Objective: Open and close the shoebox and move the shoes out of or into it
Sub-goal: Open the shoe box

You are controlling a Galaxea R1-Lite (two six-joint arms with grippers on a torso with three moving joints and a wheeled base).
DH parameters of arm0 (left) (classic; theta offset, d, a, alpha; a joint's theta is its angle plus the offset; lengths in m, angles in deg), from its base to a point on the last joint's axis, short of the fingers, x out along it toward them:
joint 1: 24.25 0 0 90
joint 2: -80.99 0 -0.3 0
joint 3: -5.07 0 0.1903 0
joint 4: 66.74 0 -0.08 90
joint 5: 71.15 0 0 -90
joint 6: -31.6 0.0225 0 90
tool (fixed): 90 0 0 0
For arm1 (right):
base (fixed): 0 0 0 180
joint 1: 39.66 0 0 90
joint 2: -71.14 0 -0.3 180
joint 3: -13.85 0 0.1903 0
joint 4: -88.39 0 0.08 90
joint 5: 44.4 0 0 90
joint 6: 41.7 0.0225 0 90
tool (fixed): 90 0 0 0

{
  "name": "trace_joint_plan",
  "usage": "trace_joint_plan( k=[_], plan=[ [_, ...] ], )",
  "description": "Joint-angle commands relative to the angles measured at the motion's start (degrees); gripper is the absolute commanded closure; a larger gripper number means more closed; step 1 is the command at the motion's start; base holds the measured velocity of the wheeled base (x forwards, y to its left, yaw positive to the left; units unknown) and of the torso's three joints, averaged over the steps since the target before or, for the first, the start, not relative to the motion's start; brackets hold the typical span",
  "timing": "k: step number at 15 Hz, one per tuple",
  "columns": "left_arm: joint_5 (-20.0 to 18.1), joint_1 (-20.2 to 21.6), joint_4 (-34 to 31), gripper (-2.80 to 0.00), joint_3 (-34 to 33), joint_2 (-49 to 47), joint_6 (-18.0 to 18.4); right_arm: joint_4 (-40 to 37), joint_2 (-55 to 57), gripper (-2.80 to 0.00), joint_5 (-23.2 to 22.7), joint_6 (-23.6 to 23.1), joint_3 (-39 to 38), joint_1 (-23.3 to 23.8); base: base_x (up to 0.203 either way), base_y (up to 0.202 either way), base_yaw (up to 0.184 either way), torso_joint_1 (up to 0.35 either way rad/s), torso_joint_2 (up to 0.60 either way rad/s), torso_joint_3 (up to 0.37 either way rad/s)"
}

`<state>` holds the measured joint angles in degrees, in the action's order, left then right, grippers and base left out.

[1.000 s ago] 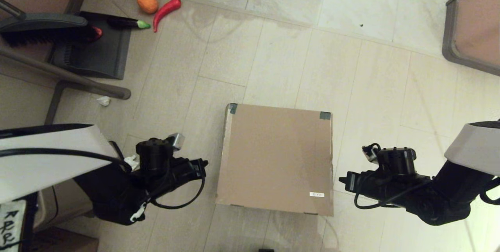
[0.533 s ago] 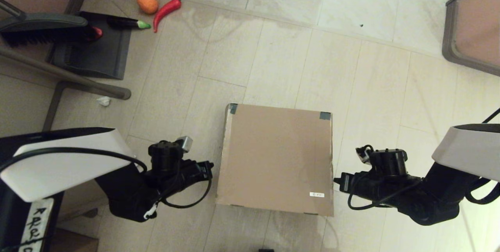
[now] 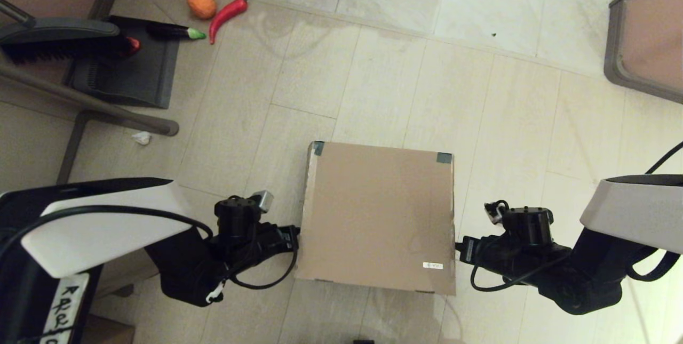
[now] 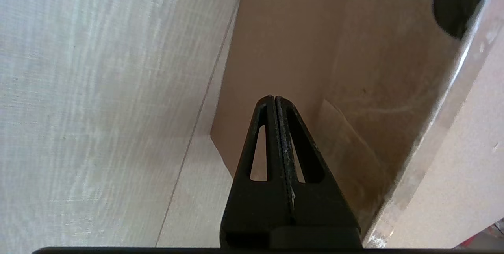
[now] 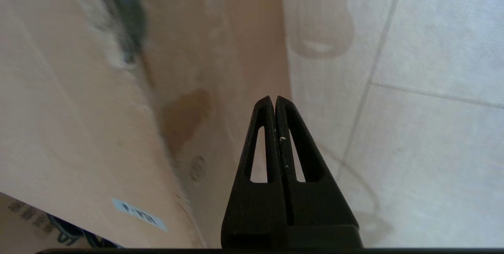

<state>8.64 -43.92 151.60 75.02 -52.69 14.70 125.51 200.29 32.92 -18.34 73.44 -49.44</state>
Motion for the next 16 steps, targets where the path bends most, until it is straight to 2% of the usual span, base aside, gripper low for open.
trace_joint_plan(
  k=[1, 5, 9, 16],
  plan=[
    [-0.07, -0.10, 0.34, 0.00, -0.17, -0.09, -0.07, 0.91, 1.10, 0.00, -0.15, 0.41, -0.09, -0.73, 0.000, 0.000, 0.000, 0.000, 0.00, 0.000],
    [-0.07, -0.43, 0.34, 0.00, -0.53, 0.10, -0.07, 1.21, 1.37, 0.00, -0.32, 0.85, 0.13, -1.20, 0.000, 0.000, 0.000, 0.000, 0.00, 0.000],
    [-0.07, -0.45, 0.34, 0.00, -0.79, 0.52, -0.15, 4.74, 1.09, 0.00, -3.59, 3.21, -0.10, -1.20, 0.000, 0.000, 0.000, 0.000, 0.00, 0.000],
    [0.81, -1.36, 0.25, 0.00, -2.58, 4.39, -0.07, 4.91, -2.58, 0.00, -6.03, 5.19, -2.80, -0.83, 0.000, 0.000, 0.000, 0.000, 0.00, 0.000]
  ],
)
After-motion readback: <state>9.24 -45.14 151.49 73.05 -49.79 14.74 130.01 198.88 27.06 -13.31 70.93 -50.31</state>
